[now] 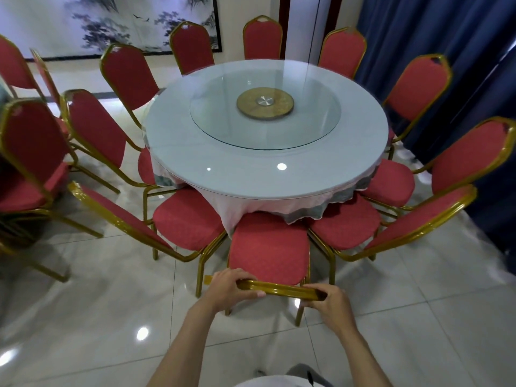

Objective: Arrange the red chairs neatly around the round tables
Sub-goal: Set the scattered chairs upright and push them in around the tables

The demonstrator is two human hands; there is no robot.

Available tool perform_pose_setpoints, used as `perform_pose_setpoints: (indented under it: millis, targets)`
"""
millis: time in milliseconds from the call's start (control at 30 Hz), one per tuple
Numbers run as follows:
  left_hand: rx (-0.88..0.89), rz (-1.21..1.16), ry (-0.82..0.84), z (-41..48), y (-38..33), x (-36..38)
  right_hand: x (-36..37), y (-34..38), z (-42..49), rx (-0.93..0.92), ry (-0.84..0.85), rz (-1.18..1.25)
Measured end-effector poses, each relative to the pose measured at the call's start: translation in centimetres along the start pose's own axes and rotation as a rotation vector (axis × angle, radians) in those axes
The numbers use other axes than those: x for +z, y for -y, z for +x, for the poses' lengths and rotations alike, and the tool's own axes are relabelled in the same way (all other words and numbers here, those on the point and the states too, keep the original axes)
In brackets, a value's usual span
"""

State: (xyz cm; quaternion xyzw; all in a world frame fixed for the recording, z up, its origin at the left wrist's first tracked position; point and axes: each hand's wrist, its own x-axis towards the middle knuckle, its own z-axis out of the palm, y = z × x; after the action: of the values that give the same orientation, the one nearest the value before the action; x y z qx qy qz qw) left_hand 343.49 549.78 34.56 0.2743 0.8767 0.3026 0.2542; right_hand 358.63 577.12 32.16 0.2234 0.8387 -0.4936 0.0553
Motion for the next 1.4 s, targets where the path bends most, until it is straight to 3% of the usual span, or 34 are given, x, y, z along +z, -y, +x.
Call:
perform_pose_setpoints:
  millis: [300, 567, 733, 833, 933, 1167, 1400]
  targets:
    - [-0.032, 0.005, 0.132, 1.0, -1.0, -1.0, -0.5, -0.9, 1.3, 0.026, 0.013, -0.07]
    - [-0.059, -0.149, -0.015, 0.0, -0.5, 0.6, -0.7, 0.0, 0.5, 0.085, -0.014, 0.018]
    - [-0.075, -0.204, -0.07, -0.5, -1.6, 0.6, -0.7, 1.3, 0.6, 0.034, 0.133, -0.043]
    - [-0.06, -0.378, -0.034, 0.0, -3.3, 0.3, -1.3, 2.3, 0.0, 0.05, 0.198, -0.055]
    - [-0.022, -0.511, -0.093, 1.0, -5.7, 0.4, -2.1, 3.0, -0.9, 0.086, 0.152, 0.03]
    - [0.043, -0.487, -0.181, 4.6, -10.0, 2.0, -6.7, 1.9, -3.0, 0.124, -0.096, 0.194]
    - [0.023, -0.483, -0.194, 9.9, -15.4, 6.2, -14.1, -2.1, -3.6, 0.146, -0.116, 0.221]
